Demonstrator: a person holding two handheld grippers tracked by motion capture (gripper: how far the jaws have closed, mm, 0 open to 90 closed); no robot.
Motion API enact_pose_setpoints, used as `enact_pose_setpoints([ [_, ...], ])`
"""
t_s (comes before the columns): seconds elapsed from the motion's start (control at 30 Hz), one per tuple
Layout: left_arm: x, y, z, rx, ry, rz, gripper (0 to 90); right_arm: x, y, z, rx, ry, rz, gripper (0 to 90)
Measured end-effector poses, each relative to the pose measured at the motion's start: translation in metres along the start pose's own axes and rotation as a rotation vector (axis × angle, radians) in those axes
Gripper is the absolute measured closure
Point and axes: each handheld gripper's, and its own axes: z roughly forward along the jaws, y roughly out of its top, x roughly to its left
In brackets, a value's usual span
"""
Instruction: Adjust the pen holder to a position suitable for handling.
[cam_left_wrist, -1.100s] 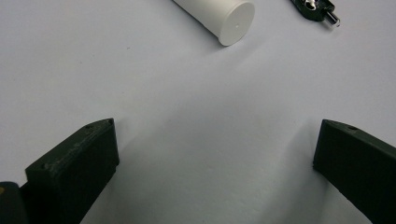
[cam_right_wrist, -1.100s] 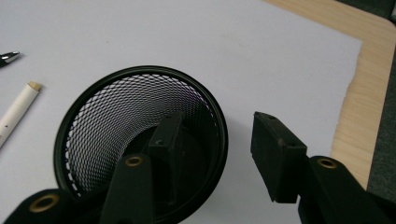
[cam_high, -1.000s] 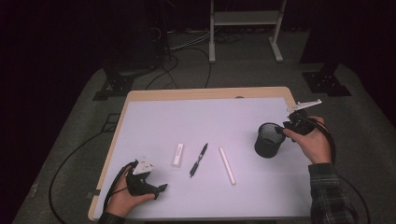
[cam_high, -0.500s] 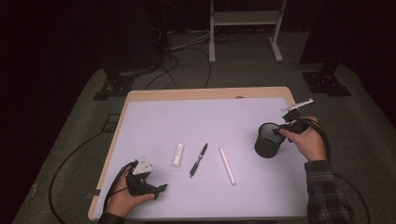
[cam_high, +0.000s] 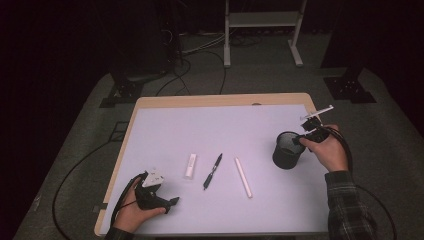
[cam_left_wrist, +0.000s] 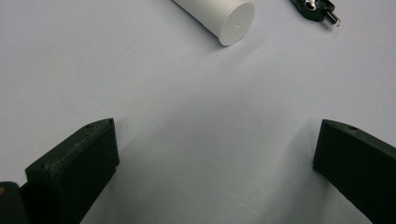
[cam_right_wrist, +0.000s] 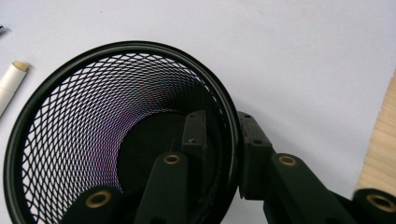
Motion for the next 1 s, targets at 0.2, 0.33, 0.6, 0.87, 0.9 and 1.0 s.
enact_pose_setpoints([
  [0.2, 0.000, 0.000, 0.000, 0.000, 0.000, 0.000, 0.0, -0.002, 0.000, -0.004, -0.006, 0.020, 0.023, 80.3],
  [0.33, 0.000, 0.000, 0.000, -0.001, 0.000, 0.000, 0.0, -0.003, 0.000, -0.006, -0.018, 0.052, 0.044, 81.2],
  [0.6, 0.000, 0.000, 0.000, 0.002, -0.001, 0.000, 0.0, -0.004, -0.001, -0.011, -0.037, 0.052, 0.048, 81.2],
  [0.87, 0.000, 0.000, 0.000, 0.002, -0.001, 0.000, 0.0, -0.001, -0.002, -0.017, -0.050, 0.067, 0.046, 81.2],
  [0.9, 0.000, 0.000, 0.000, 0.002, -0.001, 0.000, 0.0, -0.001, -0.002, -0.018, -0.052, 0.073, 0.040, 81.2],
  [1.0, 0.000, 0.000, 0.000, 0.003, -0.001, -0.001, 0.0, 0.004, -0.002, -0.021, -0.058, 0.081, 0.033, 81.3],
])
